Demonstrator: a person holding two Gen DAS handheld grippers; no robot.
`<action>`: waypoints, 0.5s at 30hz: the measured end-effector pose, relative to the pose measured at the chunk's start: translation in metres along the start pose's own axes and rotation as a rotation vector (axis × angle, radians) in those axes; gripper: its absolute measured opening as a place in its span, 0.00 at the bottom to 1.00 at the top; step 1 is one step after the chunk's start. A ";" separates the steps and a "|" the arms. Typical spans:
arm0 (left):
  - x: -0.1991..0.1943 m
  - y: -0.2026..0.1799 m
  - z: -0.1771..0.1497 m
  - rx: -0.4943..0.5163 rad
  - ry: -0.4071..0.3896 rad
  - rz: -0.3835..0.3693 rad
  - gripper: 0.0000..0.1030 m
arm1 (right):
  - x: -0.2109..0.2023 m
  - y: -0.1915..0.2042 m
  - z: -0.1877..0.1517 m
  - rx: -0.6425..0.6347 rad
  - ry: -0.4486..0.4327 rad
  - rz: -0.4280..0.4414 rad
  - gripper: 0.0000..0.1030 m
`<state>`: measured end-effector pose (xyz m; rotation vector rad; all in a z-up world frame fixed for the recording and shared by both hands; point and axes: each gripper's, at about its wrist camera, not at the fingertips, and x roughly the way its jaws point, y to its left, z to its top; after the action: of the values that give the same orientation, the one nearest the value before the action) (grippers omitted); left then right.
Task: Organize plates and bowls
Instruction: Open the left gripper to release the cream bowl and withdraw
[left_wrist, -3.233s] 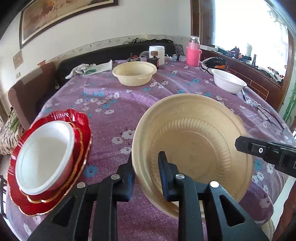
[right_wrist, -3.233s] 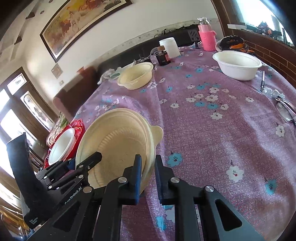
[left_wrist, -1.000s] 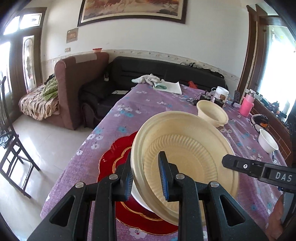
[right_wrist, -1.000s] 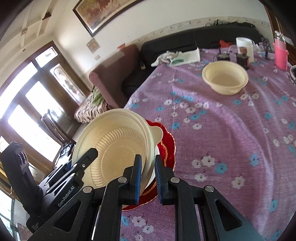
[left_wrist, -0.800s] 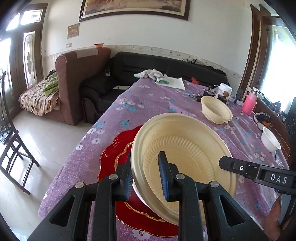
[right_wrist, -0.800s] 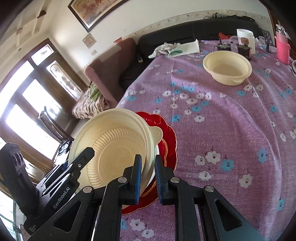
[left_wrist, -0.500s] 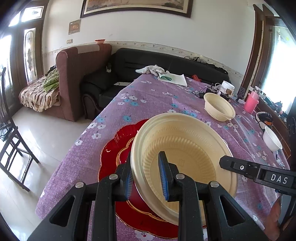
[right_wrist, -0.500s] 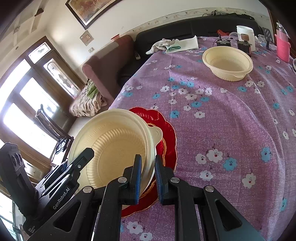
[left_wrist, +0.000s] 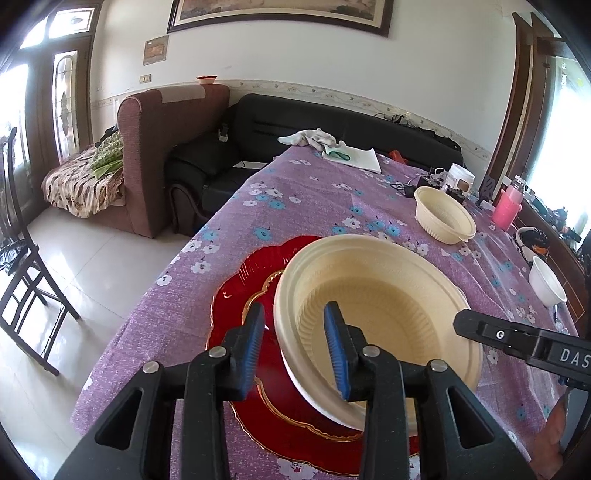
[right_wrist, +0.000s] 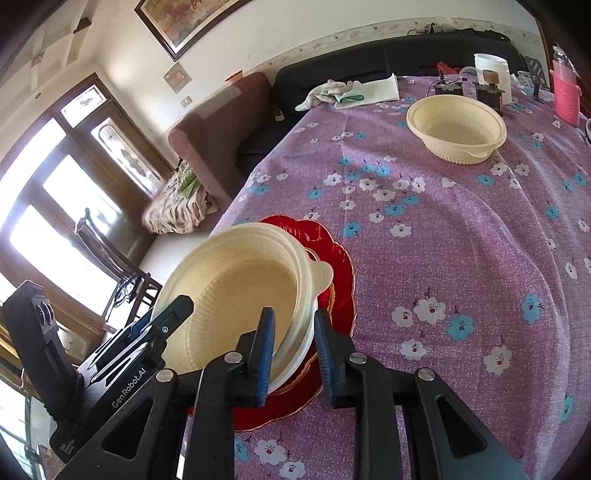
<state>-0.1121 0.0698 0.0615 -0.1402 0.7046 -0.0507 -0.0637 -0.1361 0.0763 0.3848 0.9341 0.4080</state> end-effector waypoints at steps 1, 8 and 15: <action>-0.001 0.000 0.000 -0.001 -0.002 0.002 0.32 | -0.002 -0.001 0.000 0.001 -0.003 0.001 0.24; -0.016 0.000 0.004 -0.003 -0.049 0.024 0.42 | -0.018 -0.008 -0.001 0.023 -0.031 0.019 0.24; -0.036 -0.022 0.006 0.041 -0.087 -0.007 0.43 | -0.038 -0.034 -0.005 0.095 -0.067 0.019 0.24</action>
<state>-0.1354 0.0518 0.0923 -0.1051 0.6156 -0.0652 -0.0819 -0.1830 0.0833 0.4919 0.8869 0.3668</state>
